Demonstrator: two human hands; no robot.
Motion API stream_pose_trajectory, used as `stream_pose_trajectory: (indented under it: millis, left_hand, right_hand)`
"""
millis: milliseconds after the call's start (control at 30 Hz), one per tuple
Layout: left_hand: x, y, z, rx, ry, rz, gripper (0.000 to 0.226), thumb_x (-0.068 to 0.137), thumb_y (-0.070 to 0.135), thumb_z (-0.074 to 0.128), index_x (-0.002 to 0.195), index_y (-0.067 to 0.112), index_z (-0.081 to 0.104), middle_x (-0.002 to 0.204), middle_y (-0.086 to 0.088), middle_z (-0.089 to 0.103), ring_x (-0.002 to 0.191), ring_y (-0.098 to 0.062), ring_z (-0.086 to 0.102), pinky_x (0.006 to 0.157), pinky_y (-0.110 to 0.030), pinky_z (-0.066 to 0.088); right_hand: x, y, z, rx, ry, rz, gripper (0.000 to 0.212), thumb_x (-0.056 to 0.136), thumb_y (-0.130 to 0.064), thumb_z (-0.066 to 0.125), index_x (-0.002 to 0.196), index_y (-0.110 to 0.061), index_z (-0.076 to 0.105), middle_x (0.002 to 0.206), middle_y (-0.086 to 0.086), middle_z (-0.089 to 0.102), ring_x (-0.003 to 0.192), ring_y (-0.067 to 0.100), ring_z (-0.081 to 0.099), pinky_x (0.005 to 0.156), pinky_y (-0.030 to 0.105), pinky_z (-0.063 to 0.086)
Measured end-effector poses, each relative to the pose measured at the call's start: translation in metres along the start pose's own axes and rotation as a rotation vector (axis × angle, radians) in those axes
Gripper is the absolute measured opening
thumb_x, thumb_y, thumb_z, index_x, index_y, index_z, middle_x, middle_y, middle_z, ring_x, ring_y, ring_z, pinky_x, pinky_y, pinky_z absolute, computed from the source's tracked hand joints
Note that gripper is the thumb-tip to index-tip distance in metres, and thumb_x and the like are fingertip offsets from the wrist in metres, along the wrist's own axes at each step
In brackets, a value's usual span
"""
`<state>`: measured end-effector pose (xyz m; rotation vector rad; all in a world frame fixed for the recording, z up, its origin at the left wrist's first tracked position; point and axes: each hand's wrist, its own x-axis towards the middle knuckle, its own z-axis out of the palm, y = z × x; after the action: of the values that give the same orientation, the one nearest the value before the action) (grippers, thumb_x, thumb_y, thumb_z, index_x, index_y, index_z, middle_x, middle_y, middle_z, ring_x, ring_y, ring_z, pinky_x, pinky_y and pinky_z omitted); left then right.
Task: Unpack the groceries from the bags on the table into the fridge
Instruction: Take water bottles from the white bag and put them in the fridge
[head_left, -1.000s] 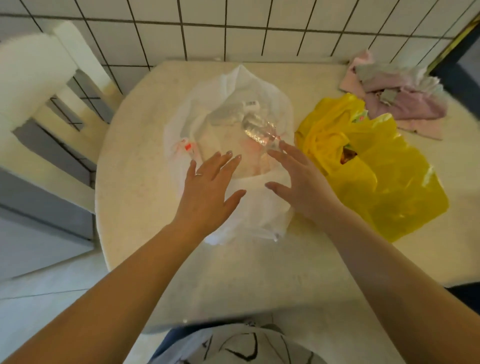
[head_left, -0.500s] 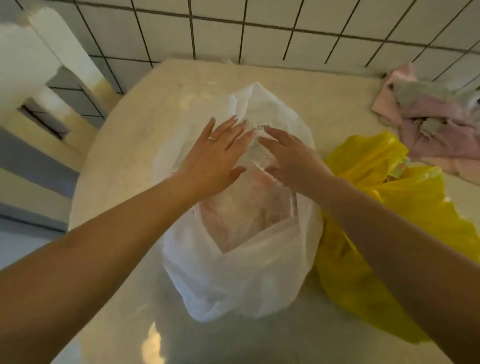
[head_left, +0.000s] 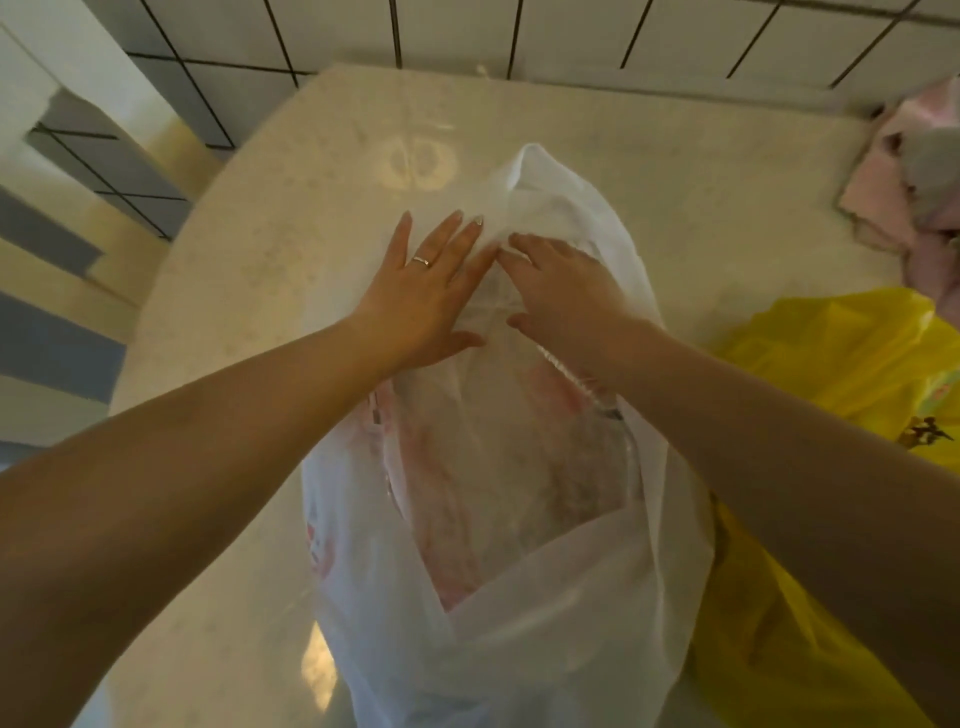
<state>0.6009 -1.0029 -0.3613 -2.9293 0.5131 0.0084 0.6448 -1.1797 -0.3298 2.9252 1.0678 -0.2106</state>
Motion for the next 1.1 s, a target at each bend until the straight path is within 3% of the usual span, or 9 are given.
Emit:
stream_pose_trajectory:
  millis: [167,300,500,633,767,900,1000,1100]
  left_hand:
    - [0.014,-0.011,0.005,-0.041,-0.005,-0.029,0.098,0.079,0.072,0.04,0.149,0.018,-0.002,0.157,-0.012,0.002,0.145,-0.027,-0.002,0.111,-0.062,0.002]
    - [0.009,-0.018,0.009,-0.052,0.015,-0.05,0.098,0.08,0.068,0.047,0.15,0.019,0.001,0.157,-0.012,0.007,0.145,-0.027,0.002,0.111,-0.062,0.003]
    - [-0.007,-0.025,0.014,-0.055,0.014,-0.026,0.082,0.089,0.052,0.049,0.149,0.028,0.0,0.157,-0.014,0.006,0.145,-0.029,0.003,0.111,-0.062,0.006]
    - [-0.011,-0.026,0.012,-0.055,-0.028,-0.04,0.083,0.087,0.06,0.044,0.149,0.029,-0.002,0.157,-0.012,0.003,0.145,-0.027,-0.002,0.11,-0.062,0.002]
    - [-0.017,-0.024,0.004,-0.085,-0.085,-0.093,0.092,0.079,0.075,0.033,0.15,0.025,0.002,0.158,-0.01,-0.003,0.144,-0.025,-0.011,0.111,-0.062,-0.002]
    - [-0.025,-0.006,-0.004,-0.092,-0.065,-0.092,0.101,0.072,0.08,0.021,0.149,0.017,0.012,0.157,-0.01,-0.004,0.143,-0.025,-0.013,0.111,-0.062,-0.001]
    - [-0.028,0.007,-0.003,-0.102,-0.034,-0.125,0.095,0.078,0.073,0.037,0.147,0.01,0.02,0.157,-0.011,-0.001,0.144,-0.027,-0.011,0.112,-0.061,0.0]
    - [-0.027,0.012,-0.002,-0.108,0.021,-0.156,0.084,0.08,0.057,0.059,0.141,0.006,0.034,0.157,-0.013,0.008,0.144,-0.031,-0.005,0.111,-0.062,0.002]
  right_hand:
    - [0.007,-0.004,0.006,-0.064,0.032,0.083,0.079,0.083,-0.041,0.063,0.147,-0.019,0.022,0.145,0.013,0.031,0.132,0.029,0.033,0.106,0.044,0.03]
    - [0.014,-0.012,0.011,-0.046,0.004,0.137,0.08,0.084,-0.04,0.064,0.148,-0.025,0.017,0.149,0.015,0.022,0.137,0.032,0.024,0.108,0.048,0.026]
    - [0.017,-0.011,0.006,-0.099,0.01,0.083,0.066,0.089,-0.036,0.059,0.145,-0.024,0.028,0.153,0.01,0.021,0.142,0.028,0.017,0.104,0.05,0.032]
    - [0.012,-0.01,0.01,-0.078,0.041,0.069,0.062,0.086,-0.032,0.063,0.142,-0.024,0.037,0.151,0.01,0.028,0.14,0.029,0.024,0.104,0.051,0.033]
    - [0.0,-0.009,0.013,-0.023,0.107,0.003,0.059,0.076,-0.022,0.074,0.131,-0.018,0.053,0.137,0.015,0.048,0.124,0.037,0.047,0.092,0.058,0.042]
    - [-0.018,-0.01,0.022,0.01,0.103,-0.099,0.064,0.075,-0.018,0.075,0.134,-0.015,0.05,0.137,0.016,0.049,0.126,0.036,0.046,0.098,0.06,0.036]
    - [-0.026,-0.008,0.027,-0.029,0.109,-0.171,0.068,0.071,-0.017,0.077,0.134,-0.014,0.049,0.136,0.016,0.05,0.124,0.034,0.049,0.099,0.055,0.04]
    - [-0.024,-0.004,0.02,-0.068,0.076,-0.167,0.069,0.078,-0.023,0.073,0.139,-0.017,0.042,0.144,0.012,0.042,0.132,0.031,0.04,0.104,0.054,0.033]
